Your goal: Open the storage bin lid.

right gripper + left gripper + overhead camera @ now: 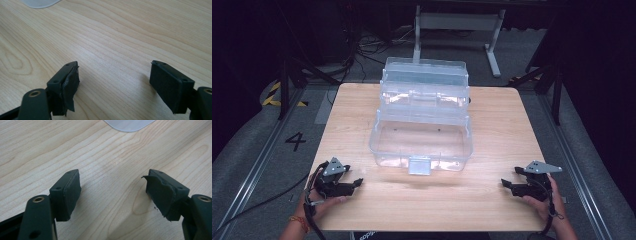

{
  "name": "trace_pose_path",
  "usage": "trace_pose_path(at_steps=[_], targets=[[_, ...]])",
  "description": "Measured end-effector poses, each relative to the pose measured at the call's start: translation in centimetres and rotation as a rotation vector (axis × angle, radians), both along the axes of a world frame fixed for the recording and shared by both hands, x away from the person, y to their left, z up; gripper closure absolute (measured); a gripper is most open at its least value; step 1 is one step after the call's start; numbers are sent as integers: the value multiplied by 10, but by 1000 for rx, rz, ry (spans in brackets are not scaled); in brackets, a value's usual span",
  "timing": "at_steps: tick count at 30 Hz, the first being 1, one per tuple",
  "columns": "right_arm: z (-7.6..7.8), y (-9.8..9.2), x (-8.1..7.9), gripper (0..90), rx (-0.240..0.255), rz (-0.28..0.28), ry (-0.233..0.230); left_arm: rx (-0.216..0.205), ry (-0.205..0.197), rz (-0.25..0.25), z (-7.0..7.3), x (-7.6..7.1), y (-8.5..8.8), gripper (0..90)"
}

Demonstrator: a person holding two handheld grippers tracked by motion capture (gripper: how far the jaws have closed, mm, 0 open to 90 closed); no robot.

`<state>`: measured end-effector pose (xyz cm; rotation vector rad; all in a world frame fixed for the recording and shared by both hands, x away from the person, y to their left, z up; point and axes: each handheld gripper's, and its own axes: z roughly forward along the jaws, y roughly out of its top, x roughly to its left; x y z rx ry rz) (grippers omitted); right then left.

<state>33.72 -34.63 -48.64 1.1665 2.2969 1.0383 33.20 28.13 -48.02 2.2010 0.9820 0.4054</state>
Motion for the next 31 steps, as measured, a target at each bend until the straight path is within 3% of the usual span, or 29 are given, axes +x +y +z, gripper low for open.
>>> trace_pose_path(at_steps=[23,31], targets=[[0,0,1,229,-3,-2,0,-7,2,14,-1,2,-1,278],[0,0,1,224,-4,-4,-1,-5,3,24,-1,4,-1,235]])
